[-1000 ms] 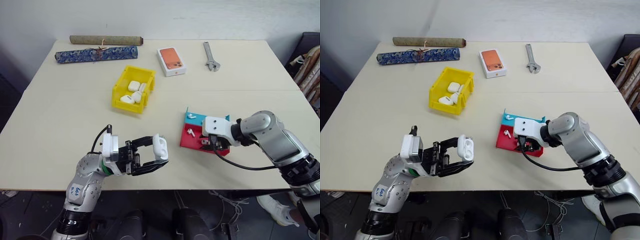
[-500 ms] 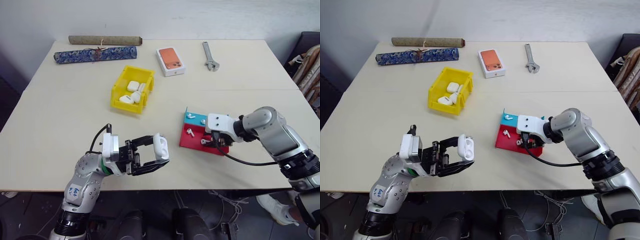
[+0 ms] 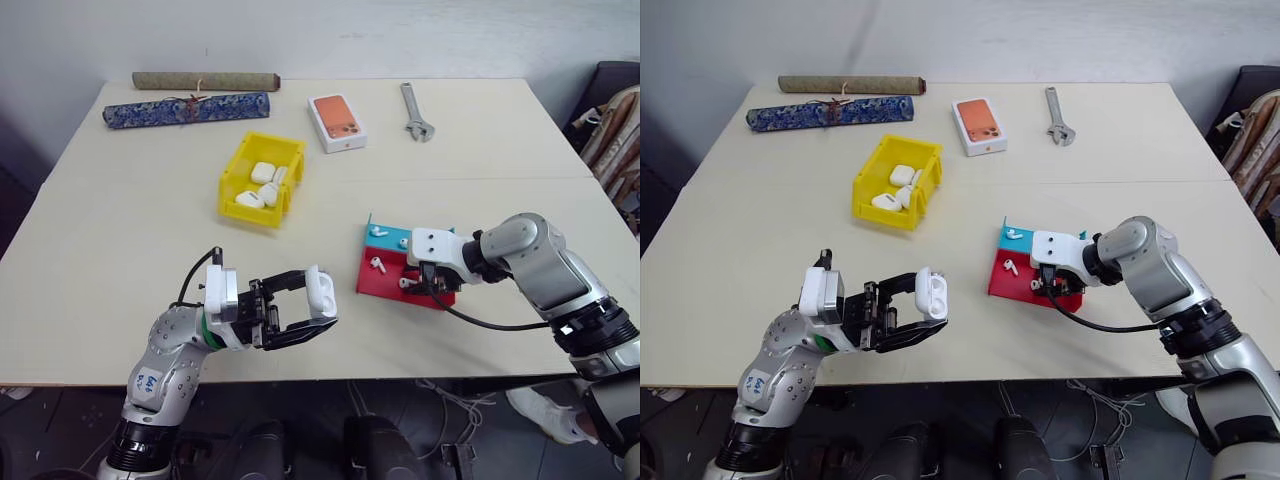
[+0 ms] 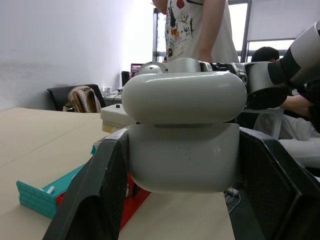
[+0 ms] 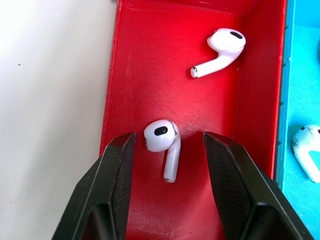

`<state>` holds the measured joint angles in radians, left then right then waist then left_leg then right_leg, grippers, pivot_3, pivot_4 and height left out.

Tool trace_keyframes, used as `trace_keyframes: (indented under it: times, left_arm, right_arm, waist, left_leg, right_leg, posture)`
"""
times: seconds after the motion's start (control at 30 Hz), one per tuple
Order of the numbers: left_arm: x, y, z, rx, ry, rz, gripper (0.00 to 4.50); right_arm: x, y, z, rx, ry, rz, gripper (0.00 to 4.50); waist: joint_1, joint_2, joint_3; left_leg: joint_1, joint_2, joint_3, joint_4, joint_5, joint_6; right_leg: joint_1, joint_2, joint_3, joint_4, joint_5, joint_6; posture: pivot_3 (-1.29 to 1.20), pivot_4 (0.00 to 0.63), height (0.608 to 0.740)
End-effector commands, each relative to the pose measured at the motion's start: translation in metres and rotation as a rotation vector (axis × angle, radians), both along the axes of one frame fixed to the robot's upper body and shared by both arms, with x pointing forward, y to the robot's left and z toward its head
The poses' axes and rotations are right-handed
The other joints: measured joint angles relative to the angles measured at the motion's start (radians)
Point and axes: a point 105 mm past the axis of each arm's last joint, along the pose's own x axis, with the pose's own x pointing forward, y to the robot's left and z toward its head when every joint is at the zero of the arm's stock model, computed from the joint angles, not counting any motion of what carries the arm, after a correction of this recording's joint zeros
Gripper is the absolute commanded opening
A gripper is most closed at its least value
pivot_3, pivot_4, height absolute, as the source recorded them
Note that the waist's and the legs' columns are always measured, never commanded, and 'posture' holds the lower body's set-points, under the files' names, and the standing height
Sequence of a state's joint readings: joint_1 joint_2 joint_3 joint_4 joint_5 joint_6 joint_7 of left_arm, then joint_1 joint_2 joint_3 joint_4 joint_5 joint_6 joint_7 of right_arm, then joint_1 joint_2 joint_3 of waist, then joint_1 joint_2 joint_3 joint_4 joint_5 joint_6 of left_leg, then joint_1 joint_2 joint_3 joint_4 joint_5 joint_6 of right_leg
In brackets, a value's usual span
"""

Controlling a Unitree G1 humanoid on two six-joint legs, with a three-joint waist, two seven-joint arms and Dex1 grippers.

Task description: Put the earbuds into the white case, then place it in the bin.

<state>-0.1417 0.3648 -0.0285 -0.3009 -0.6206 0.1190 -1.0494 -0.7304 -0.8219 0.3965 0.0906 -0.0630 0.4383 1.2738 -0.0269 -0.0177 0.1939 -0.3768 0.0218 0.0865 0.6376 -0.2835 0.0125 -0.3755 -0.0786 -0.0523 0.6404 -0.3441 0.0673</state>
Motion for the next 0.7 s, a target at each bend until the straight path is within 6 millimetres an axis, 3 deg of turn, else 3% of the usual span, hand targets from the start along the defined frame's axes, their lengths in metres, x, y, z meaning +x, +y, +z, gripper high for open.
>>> trace_keyframes:
  times: [0.03,0.23,0.33,0.4,0.7]
  left_arm:
    - [-0.0048,-0.0007,0.0072,-0.005,-0.037,-0.008,2.8]
    - [-0.0045,0.0003,0.007,0.0,-0.037,-0.004,2.8]
    - [-0.0048,-0.0002,0.007,0.0,-0.037,-0.004,2.8]
    - [-0.0051,-0.0005,0.007,0.0,-0.036,-0.004,2.8]
    - [-0.0054,-0.0003,0.0065,0.002,-0.035,0.0,2.8]
  right_arm:
    - [0.0009,-0.0022,-0.0019,-0.013,-0.004,-0.005,2.17]
    - [0.0012,-0.002,-0.004,-0.006,-0.005,-0.005,2.17]
    - [0.001,-0.0011,-0.0047,0.001,-0.001,-0.002,1.64]
    - [0.0004,-0.0014,-0.0062,-0.001,0.002,-0.001,1.04]
    - [-0.0024,-0.0056,-0.0097,-0.013,0.018,-0.005,1.04]
  waist:
    - [0.0,0.0,0.0]
    - [0.0,0.0,0.0]
    - [-0.001,0.0,0.0]
    - [0.0,0.0,0.0]
    - [0.0,0.0,0.0]
  left_leg:
    - [0.0,0.0,0.0,0.0,0.0,0.0]
    - [0.0,0.0,0.0,0.0,0.0,0.0]
    - [0.0,0.0,0.0,0.0,0.0,0.0]
    - [0.0,0.0,0.0,0.0,0.0,0.0]
    - [0.0,0.0,0.0,0.0,0.0,0.0]
  right_leg:
    - [0.0,0.0,0.0,0.0,0.0,0.0]
    - [0.0,0.0,0.0,0.0,0.0,0.0]
    - [0.0,0.0,0.0,0.0,0.0,0.0]
    - [0.0,0.0,0.0,0.0,0.0,0.0]
    - [0.0,0.0,0.0,0.0,0.0,0.0]
  posture:
    - [0.0,0.15,0.74]
    - [0.0,0.15,0.74]
    - [0.0,0.15,0.74]
    - [0.0,0.15,0.74]
    - [0.0,0.15,0.74]
